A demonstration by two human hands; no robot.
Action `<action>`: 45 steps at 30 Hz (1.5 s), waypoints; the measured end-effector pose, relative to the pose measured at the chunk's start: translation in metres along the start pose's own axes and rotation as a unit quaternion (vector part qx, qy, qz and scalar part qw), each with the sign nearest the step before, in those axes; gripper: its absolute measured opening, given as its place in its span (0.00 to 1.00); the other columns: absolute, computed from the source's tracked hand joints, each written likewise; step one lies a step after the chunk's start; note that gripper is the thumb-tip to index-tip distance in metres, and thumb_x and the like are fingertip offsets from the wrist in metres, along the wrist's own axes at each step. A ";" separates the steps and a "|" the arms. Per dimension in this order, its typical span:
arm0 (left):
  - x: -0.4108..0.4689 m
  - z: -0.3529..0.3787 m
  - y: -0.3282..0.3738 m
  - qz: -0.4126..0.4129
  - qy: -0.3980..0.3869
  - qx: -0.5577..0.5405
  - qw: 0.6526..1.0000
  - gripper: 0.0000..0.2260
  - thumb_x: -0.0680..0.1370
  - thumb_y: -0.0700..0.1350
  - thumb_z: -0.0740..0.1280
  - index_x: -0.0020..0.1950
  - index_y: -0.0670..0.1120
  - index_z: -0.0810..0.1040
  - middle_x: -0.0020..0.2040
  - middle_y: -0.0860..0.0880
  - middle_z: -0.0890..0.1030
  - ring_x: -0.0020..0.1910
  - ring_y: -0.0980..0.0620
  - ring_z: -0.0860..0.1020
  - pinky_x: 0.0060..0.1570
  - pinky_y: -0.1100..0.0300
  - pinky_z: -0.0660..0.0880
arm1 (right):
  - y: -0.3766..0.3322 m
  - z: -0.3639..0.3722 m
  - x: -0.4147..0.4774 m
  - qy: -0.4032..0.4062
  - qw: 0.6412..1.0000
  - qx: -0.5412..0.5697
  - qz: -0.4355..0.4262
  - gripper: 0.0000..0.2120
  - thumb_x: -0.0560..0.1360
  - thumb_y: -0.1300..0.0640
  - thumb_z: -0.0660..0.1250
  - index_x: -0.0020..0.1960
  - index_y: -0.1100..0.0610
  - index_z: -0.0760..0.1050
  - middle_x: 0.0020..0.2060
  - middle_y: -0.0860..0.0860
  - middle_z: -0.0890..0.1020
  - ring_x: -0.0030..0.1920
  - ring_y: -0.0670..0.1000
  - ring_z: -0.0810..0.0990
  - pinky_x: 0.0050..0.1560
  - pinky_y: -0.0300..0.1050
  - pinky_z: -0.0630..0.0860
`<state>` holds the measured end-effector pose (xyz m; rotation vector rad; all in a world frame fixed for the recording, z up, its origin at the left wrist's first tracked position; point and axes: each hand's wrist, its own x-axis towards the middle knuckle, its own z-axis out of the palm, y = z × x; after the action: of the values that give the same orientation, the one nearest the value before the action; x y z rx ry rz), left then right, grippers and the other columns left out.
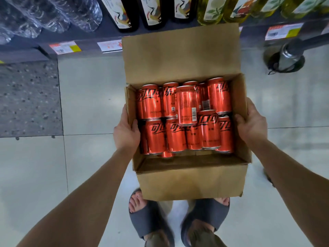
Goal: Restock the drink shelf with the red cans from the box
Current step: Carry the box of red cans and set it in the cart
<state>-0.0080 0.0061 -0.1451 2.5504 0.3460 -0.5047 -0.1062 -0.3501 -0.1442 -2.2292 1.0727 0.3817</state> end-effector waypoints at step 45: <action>-0.353 -0.404 0.061 0.029 0.040 -0.088 0.995 0.28 0.80 0.41 0.66 0.78 0.61 0.68 0.42 0.54 0.84 0.39 0.52 0.79 0.48 0.61 0.74 | -0.114 -0.313 -0.401 0.043 0.995 0.025 -0.090 0.31 0.76 0.59 0.68 0.77 0.43 0.66 0.49 0.56 0.86 0.50 0.59 0.83 0.56 0.42 0.75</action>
<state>-0.1902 0.1186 0.3511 2.4061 0.3292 -0.3343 -0.2718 -0.2598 0.3420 -2.2927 0.9060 0.1815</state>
